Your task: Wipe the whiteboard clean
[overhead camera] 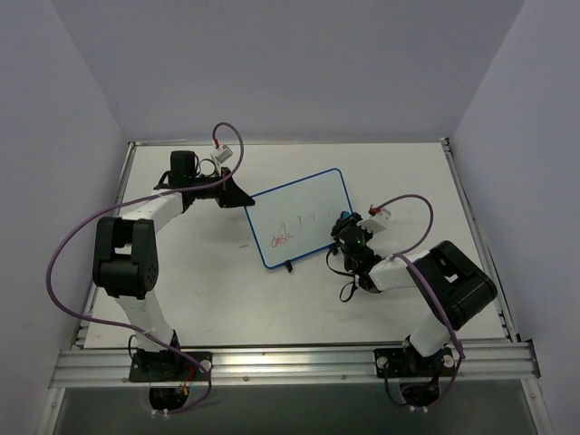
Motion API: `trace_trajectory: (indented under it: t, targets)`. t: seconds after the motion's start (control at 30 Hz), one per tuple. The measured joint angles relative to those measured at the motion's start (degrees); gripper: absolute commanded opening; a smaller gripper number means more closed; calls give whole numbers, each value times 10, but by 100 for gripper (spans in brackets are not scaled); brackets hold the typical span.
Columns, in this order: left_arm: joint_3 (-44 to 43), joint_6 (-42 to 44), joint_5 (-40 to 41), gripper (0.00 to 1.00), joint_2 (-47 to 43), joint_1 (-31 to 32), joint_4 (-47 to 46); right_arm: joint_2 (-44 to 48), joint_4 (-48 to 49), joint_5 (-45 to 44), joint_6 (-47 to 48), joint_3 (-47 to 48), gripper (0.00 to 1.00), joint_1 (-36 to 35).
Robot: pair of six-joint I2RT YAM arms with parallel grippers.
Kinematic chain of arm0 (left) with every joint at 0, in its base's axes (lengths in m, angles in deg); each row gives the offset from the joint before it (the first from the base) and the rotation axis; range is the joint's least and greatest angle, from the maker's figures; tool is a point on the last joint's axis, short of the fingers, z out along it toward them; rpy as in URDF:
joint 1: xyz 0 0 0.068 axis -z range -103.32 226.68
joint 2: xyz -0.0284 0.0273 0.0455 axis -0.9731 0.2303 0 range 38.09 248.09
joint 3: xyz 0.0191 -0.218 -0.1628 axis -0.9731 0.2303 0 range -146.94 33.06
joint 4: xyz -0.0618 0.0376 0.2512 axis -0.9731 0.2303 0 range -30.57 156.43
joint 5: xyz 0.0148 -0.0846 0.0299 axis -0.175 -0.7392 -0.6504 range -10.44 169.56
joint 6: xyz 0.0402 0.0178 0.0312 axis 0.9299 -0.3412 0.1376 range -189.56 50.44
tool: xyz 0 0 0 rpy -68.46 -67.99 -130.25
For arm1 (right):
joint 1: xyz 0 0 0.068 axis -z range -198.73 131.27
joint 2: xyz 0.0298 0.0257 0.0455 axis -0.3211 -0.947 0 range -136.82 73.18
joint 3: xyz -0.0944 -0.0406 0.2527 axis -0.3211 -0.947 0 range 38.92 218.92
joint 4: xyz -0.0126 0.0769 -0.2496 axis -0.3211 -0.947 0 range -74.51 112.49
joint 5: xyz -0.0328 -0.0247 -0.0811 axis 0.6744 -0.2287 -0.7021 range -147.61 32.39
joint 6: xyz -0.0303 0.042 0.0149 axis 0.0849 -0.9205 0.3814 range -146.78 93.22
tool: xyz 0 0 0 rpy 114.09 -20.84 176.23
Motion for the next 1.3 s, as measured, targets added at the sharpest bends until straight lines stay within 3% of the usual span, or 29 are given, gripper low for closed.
trace_trajectory:
  t: [0.63,1.3]
  targets:
    - [2,0,2,2,-3,0,0,21,-87,-5,-115,3,0,16]
    - [9,-12,8,2,-9,0,-5,-6,-51,11,-161,3,0,27]
